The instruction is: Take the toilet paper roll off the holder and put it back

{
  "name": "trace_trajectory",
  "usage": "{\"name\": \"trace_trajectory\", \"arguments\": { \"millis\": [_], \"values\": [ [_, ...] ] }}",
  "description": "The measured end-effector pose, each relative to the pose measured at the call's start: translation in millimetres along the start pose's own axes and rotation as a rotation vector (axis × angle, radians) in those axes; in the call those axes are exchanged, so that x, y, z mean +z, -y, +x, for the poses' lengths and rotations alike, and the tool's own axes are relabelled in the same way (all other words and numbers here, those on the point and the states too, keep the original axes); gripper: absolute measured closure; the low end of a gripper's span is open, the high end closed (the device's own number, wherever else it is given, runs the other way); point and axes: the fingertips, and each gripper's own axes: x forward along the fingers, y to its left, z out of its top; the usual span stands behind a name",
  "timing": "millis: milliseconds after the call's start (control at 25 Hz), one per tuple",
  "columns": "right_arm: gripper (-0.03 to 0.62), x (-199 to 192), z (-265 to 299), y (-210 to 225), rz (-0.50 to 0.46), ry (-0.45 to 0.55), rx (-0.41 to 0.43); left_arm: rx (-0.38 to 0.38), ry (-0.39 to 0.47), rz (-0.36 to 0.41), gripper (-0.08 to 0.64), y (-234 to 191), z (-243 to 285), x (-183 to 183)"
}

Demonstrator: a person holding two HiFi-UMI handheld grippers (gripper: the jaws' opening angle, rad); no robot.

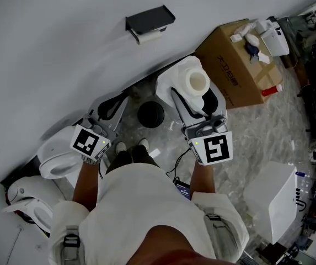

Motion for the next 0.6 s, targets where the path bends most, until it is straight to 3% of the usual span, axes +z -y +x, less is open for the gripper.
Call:
{"name": "trace_trajectory", "arguments": {
  "millis": [600],
  "values": [
    [0.302,-4.1,4.3,-2.1,0.004,-0.006,0.014,-0.017,0.000,0.002,0.546,0.6,8.8,0.1]
  ]
}}
